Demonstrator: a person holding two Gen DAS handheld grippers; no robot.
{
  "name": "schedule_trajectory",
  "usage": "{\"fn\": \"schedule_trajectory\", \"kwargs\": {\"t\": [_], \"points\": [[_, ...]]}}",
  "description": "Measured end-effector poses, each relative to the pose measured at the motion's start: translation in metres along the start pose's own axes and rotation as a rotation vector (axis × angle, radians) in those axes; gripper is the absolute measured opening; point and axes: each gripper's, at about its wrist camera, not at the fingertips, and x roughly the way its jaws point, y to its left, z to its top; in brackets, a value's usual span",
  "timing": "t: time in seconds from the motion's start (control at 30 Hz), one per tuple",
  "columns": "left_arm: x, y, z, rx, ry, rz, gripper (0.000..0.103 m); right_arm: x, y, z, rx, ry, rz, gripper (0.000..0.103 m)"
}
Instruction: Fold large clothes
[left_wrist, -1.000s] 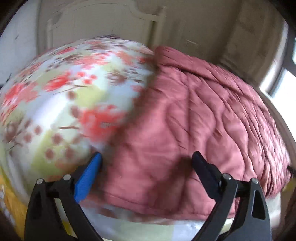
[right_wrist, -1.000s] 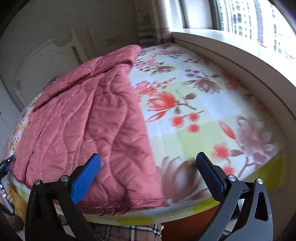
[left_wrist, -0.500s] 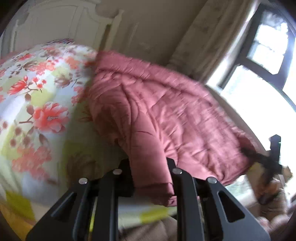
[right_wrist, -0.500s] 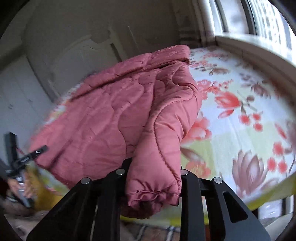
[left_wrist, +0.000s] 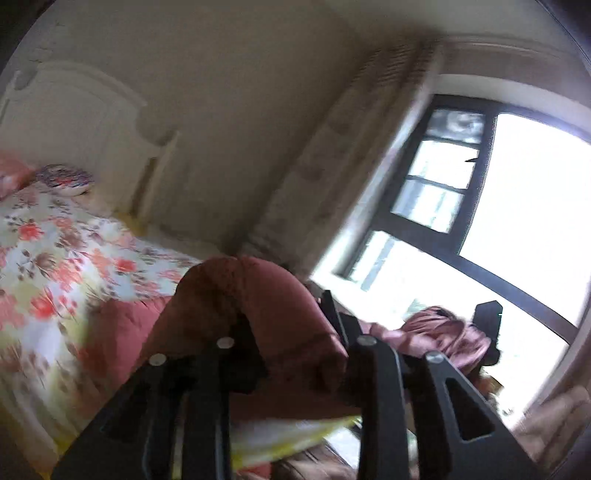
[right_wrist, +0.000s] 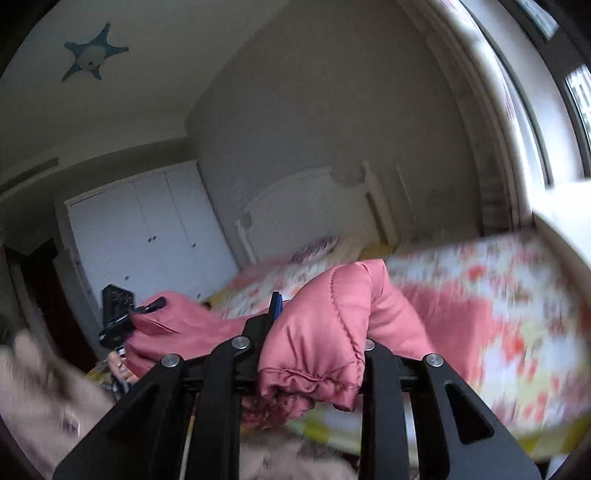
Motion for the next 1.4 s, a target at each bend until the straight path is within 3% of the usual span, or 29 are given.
{"fn": "schedule_trajectory", "kwargs": {"t": [0.13, 0.27, 0.33, 0.4, 0.47, 0.53, 0.6, 0.67, 0.7, 0.73, 0.8, 0.83, 0.87, 0.93, 1.03, 1.1, 1.17, 1.2, 1.23, 1.33, 1.4], "points": [[0.106, 0.074, 0.031, -0.216, 0.162, 0.152, 0.035, 0.082, -0.050, 0.042, 0.112, 0.073, -0.144, 0.027], [0.198, 0.161, 0.023, -0.424, 0.318, 0.302, 0.041, 0.174, -0.134, 0.043, 0.288, 0.209, -0.289, 0.029], [0.232, 0.201, 0.007, -0.527, 0.348, 0.330, 0.044, 0.217, -0.176, 0.029, 0.380, 0.302, -0.348, 0.033], [0.244, 0.221, -0.006, -0.557, 0.315, 0.308, 0.045, 0.258, -0.218, 0.004, 0.478, 0.409, -0.390, 0.034], [0.247, 0.225, -0.011, -0.519, 0.257, 0.263, 0.052, 0.275, -0.254, -0.024, 0.636, 0.441, -0.359, 0.036], [0.244, 0.216, -0.015, -0.447, 0.221, 0.185, 0.076, 0.268, -0.272, -0.035, 0.720, 0.358, -0.263, 0.036], [0.241, 0.207, -0.013, -0.397, 0.234, 0.130, 0.087, 0.257, -0.277, -0.043, 0.762, 0.302, -0.182, 0.039], [0.229, 0.194, -0.006, -0.379, 0.233, 0.073, 0.095, 0.247, -0.282, -0.046, 0.797, 0.259, -0.071, 0.056], [0.218, 0.188, -0.001, -0.370, 0.209, 0.029, 0.099, 0.241, -0.282, -0.046, 0.823, 0.226, 0.004, 0.082], [0.205, 0.183, 0.007, -0.356, 0.171, 0.003, 0.101, 0.233, -0.280, -0.042, 0.843, 0.179, 0.072, 0.099], [0.181, 0.179, 0.022, -0.334, 0.077, 0.038, 0.101, 0.216, -0.269, -0.030, 0.833, 0.121, 0.105, 0.099], [0.171, 0.181, 0.031, -0.338, 0.052, 0.128, 0.101, 0.208, -0.261, -0.021, 0.802, 0.109, 0.115, 0.099], [0.168, 0.185, 0.038, -0.342, 0.057, 0.219, 0.101, 0.206, -0.255, -0.013, 0.766, 0.109, 0.098, 0.099], [0.175, 0.195, 0.046, -0.344, 0.108, 0.325, 0.101, 0.200, -0.242, 0.007, 0.638, 0.156, -0.079, 0.099], [0.205, 0.207, 0.037, -0.312, 0.269, 0.400, 0.101, 0.206, -0.236, 0.020, 0.505, 0.223, -0.314, 0.099], [0.220, 0.206, 0.023, -0.229, 0.354, 0.446, 0.097, 0.216, -0.241, 0.015, 0.451, 0.282, -0.403, 0.099], [0.233, 0.204, 0.007, -0.132, 0.395, 0.499, 0.070, 0.237, -0.248, -0.003, 0.412, 0.367, -0.448, 0.099], [0.237, 0.205, 0.000, -0.103, 0.408, 0.548, 0.042, 0.242, -0.247, -0.012, 0.392, 0.400, -0.455, 0.081], [0.237, 0.211, -0.006, -0.121, 0.405, 0.568, 0.034, 0.251, -0.245, -0.019, 0.339, 0.437, -0.483, 0.054], [0.224, 0.230, -0.017, -0.289, 0.358, 0.517, 0.024, 0.256, -0.236, -0.027, 0.242, 0.460, -0.596, 0.023], [0.219, 0.237, -0.025, -0.333, 0.345, 0.502, 0.023, 0.256, -0.241, -0.026, 0.252, 0.458, -0.622, 0.019]]}}
